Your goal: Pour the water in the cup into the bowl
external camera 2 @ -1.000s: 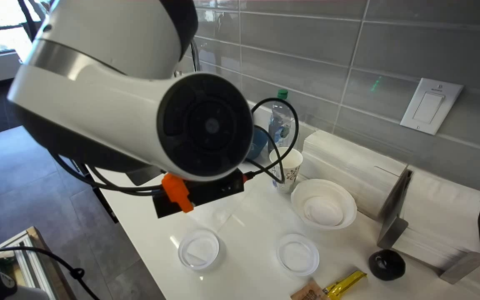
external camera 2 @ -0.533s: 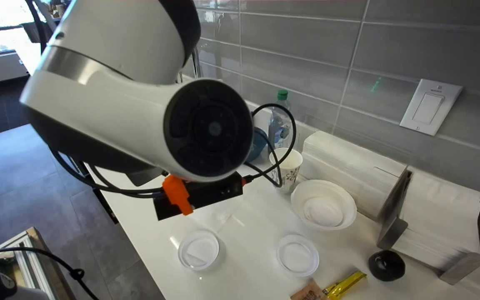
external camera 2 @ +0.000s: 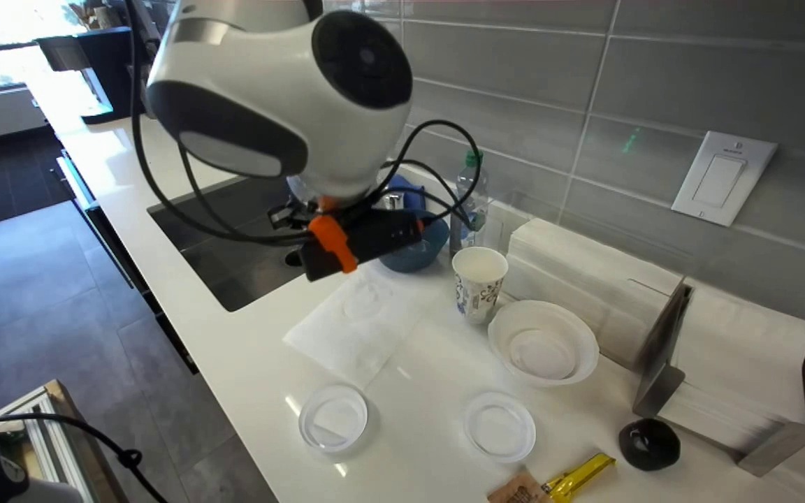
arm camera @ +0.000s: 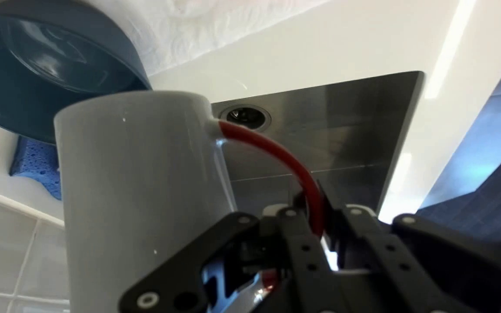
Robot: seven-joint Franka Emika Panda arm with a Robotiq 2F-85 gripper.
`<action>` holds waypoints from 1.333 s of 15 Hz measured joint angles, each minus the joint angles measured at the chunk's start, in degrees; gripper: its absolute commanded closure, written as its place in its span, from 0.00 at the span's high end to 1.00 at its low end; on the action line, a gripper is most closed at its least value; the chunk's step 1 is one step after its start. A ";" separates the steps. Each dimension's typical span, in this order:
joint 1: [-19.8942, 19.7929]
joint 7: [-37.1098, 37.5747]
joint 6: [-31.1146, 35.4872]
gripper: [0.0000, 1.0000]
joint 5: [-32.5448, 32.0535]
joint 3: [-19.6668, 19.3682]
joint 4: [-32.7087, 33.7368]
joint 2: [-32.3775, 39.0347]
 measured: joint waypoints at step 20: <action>-1.47 12.27 17.80 0.03 -24.58 9.08 10.93 12.39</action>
